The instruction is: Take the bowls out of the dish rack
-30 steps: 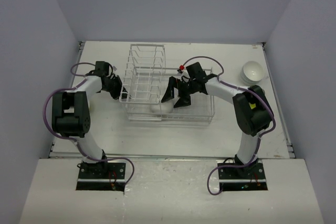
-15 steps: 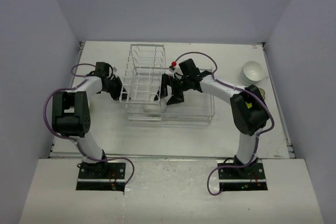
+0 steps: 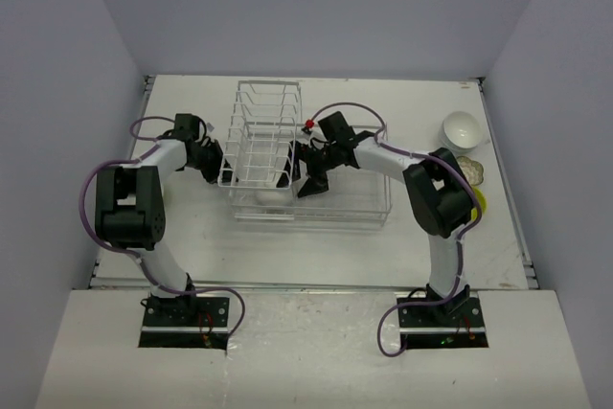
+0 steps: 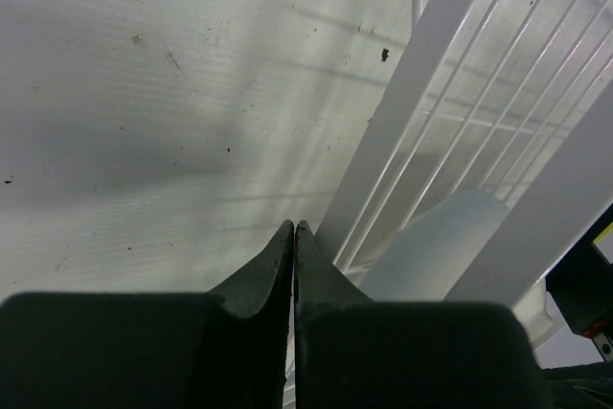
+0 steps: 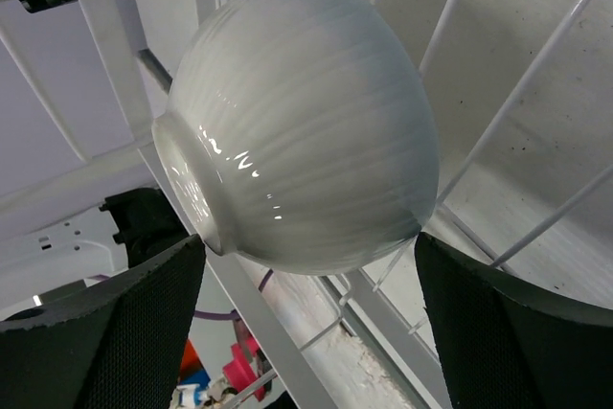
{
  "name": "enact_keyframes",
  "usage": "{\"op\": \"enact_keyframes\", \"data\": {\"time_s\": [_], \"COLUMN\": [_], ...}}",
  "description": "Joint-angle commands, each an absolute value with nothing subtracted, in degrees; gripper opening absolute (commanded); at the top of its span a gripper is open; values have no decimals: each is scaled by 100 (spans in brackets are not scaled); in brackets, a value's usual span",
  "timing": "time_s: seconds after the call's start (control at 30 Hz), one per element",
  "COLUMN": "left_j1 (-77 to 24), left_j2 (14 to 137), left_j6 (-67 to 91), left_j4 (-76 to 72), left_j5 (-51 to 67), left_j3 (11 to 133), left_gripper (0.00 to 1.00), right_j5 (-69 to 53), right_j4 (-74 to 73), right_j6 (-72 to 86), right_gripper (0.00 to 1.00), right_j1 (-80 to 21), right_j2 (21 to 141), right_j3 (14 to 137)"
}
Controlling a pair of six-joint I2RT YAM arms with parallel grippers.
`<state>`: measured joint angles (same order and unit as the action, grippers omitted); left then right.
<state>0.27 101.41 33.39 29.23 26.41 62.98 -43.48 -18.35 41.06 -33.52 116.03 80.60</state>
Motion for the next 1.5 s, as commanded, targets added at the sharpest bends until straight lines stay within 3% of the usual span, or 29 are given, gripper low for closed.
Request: {"op": "enact_keyframes", "data": {"time_s": [0.0, 0.87, 1.47], "left_j1": [0, 0, 0], "left_j2": [10160, 10222, 10301], "left_j6": [3349, 3419, 3393], "left_j4": [2751, 2654, 2637], "left_j5": [3085, 3085, 3076], "left_j3": [6302, 6284, 6293], "left_gripper": [0, 0, 0], "right_j5": [-4544, -4667, -4913], "right_j4": [-1705, -1951, -1688], "right_j6": [4175, 4052, 4043], "right_gripper": [89, 89, 84], "right_j1": [-3419, -3472, -3515], "right_j2": [11654, 12243, 12102], "right_j3": [8446, 8991, 8929]}}
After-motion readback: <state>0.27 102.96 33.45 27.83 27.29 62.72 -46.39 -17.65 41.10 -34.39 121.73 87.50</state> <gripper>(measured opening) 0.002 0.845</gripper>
